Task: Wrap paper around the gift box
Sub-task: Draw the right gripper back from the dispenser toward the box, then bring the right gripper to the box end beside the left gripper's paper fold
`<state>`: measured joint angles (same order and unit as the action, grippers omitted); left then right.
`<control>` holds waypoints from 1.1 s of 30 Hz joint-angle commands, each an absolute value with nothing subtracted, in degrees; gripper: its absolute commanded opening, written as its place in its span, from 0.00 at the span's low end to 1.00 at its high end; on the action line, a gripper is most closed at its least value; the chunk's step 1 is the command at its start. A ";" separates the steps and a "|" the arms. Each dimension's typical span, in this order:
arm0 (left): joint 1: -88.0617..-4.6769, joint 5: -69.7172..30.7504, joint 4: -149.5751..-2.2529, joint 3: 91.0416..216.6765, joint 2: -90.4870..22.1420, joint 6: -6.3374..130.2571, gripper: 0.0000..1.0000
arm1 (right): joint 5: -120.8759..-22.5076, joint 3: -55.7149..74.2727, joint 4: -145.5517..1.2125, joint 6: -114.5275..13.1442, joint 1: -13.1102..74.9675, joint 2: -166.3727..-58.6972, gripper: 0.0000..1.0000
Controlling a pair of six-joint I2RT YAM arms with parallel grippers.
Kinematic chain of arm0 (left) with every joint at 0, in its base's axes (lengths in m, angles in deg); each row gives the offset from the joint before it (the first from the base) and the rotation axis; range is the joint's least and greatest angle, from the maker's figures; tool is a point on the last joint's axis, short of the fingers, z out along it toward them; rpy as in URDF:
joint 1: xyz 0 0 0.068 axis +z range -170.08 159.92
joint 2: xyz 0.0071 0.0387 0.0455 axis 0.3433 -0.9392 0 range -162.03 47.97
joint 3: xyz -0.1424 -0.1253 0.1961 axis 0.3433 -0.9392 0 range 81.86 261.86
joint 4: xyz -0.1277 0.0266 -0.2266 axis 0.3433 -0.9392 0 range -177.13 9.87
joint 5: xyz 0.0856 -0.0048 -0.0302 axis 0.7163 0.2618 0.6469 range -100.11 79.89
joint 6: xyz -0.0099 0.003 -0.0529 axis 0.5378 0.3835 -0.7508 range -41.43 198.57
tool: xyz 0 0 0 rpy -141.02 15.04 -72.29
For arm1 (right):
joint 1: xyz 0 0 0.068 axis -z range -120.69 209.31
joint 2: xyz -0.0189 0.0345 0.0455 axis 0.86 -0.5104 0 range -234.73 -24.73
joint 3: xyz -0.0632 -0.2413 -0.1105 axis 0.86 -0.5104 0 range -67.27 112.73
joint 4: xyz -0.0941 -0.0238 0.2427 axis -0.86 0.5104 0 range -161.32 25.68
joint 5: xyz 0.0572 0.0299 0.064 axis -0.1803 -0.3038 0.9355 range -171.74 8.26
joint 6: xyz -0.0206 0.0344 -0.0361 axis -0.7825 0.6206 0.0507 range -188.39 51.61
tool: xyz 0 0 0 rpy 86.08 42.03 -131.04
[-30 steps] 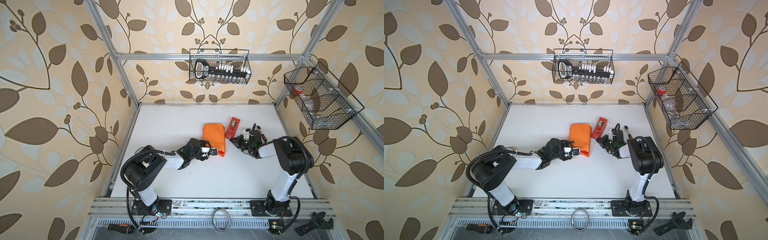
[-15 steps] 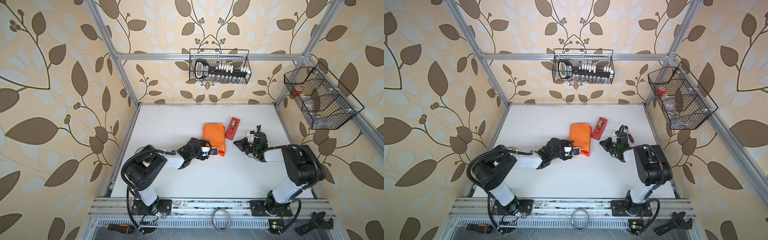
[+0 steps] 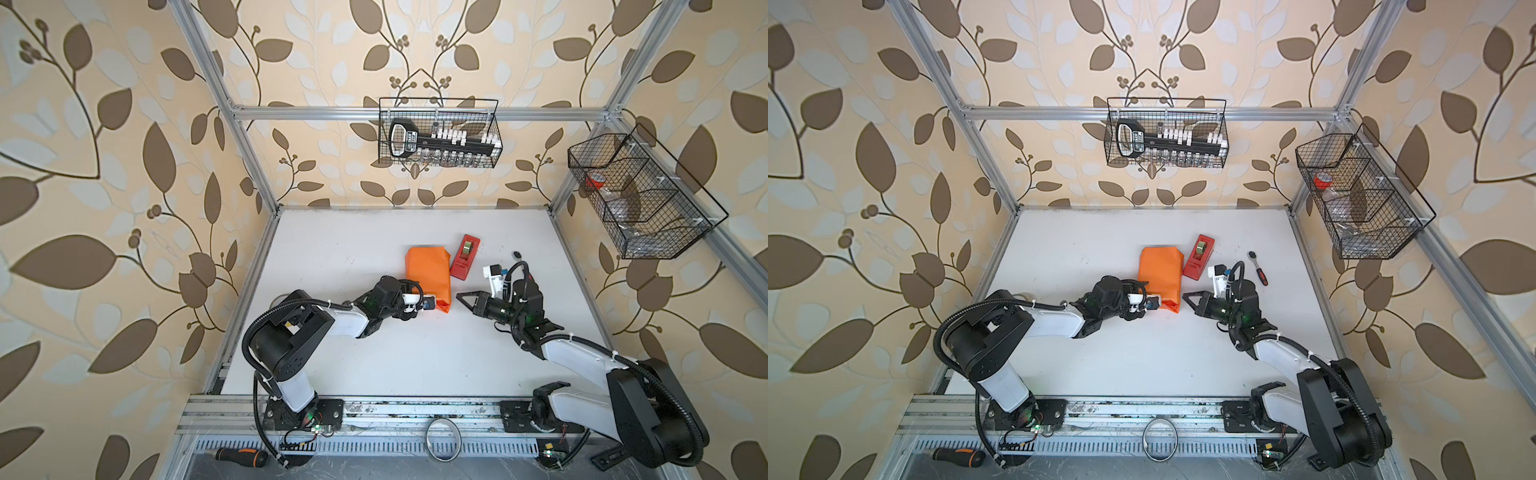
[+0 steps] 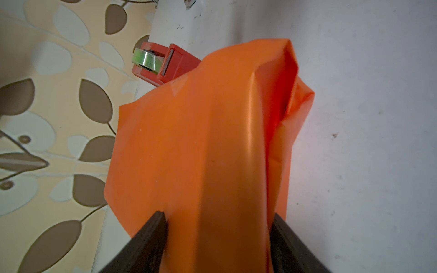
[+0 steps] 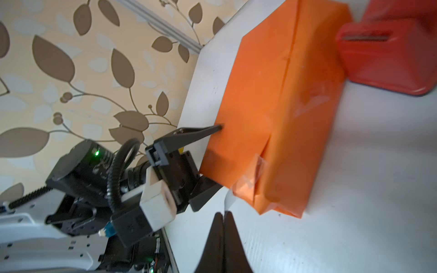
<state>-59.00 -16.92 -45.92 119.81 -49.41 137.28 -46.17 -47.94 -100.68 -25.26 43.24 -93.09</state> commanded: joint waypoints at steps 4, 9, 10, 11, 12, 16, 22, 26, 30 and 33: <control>-58.22 -15.64 -55.18 119.51 -52.38 139.60 0.67 | -48.65 -49.44 -106.13 -26.62 36.03 -96.19 0.00; -58.28 -15.60 -55.19 119.60 -52.23 139.49 0.67 | -50.55 -48.50 -110.91 -25.52 31.24 -102.07 0.00; -58.19 -15.64 -55.20 119.56 -52.18 139.52 0.67 | -50.94 -48.22 -111.32 -25.58 30.49 -103.15 0.00; -58.18 -15.58 -55.18 119.63 -52.12 139.49 0.67 | -51.15 -47.88 -111.76 -25.59 29.98 -104.13 0.00; -58.22 -15.54 -55.22 119.62 -52.14 139.46 0.67 | -51.48 -47.60 -112.28 -25.52 29.58 -105.12 0.00; -58.21 -15.53 -55.33 119.60 -52.14 139.40 0.67 | -52.30 -46.59 -113.87 -25.62 28.92 -108.22 0.00; -58.22 -15.56 -55.29 119.64 -52.16 139.31 0.67 | -53.93 -45.07 -113.95 -26.74 28.83 -111.88 0.00; -58.19 -15.45 -55.35 119.73 -52.23 139.28 0.67 | -54.02 -44.29 -114.31 -27.35 29.02 -113.45 0.00; -58.21 -15.41 -55.44 119.74 -52.17 139.34 0.67 | -54.23 -44.18 -114.36 -27.61 29.53 -113.77 0.00; -58.21 -15.52 -55.53 119.74 -52.21 139.31 0.68 | -54.02 -44.29 -114.22 -27.88 29.87 -113.55 0.00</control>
